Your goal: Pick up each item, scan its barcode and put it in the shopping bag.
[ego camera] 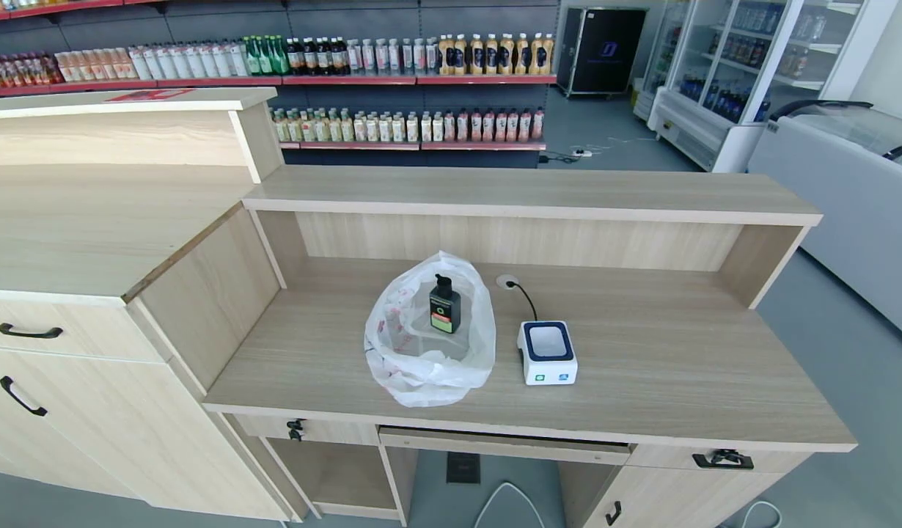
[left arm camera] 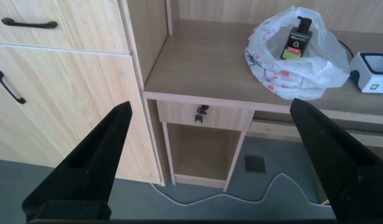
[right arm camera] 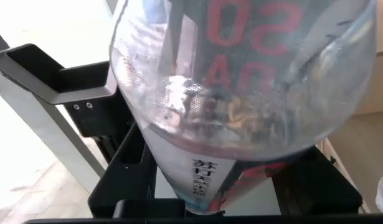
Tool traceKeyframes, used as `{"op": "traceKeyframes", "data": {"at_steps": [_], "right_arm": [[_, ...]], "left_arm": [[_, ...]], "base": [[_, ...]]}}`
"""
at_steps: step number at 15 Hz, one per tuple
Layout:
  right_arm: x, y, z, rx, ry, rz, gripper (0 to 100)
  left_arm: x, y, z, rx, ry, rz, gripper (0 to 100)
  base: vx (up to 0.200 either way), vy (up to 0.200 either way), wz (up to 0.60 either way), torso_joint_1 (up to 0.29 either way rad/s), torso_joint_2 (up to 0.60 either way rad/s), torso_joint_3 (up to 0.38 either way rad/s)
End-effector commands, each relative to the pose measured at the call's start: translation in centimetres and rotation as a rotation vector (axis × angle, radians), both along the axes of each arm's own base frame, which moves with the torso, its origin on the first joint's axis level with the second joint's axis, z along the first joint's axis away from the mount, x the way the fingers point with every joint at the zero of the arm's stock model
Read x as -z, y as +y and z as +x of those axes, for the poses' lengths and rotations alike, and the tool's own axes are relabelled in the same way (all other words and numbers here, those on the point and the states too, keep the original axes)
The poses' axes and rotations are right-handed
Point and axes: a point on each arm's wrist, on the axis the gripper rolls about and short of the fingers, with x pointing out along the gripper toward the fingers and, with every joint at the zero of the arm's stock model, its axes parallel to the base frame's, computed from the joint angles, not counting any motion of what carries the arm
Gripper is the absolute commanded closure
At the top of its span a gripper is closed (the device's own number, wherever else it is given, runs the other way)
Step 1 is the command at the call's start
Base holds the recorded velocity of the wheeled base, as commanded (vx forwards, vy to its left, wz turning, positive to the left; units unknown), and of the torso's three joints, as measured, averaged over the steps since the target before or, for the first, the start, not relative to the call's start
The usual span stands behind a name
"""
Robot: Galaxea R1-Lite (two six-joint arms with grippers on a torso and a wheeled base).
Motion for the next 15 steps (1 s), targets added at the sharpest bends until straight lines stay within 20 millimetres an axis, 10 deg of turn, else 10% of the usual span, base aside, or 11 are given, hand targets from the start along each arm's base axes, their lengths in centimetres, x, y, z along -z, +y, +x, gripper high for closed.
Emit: {"op": "traceKeyframes", "data": {"at_steps": [1,15], "right_arm": [[1.1,-0.3,-1.3,0.000,0.006,-0.001,100],[1.8,-0.2,0.6,0.034,0.004,-0.010,100]], "left_arm": [[0.0,0.0,0.0,0.000,0.000,0.000,0],[0.0,0.0,0.0,0.000,0.000,0.000,0]], "base": [[0.000,0.000,0.00,0.000,0.00,0.000],[0.000,0.000,0.00,0.000,0.00,0.000]]}}
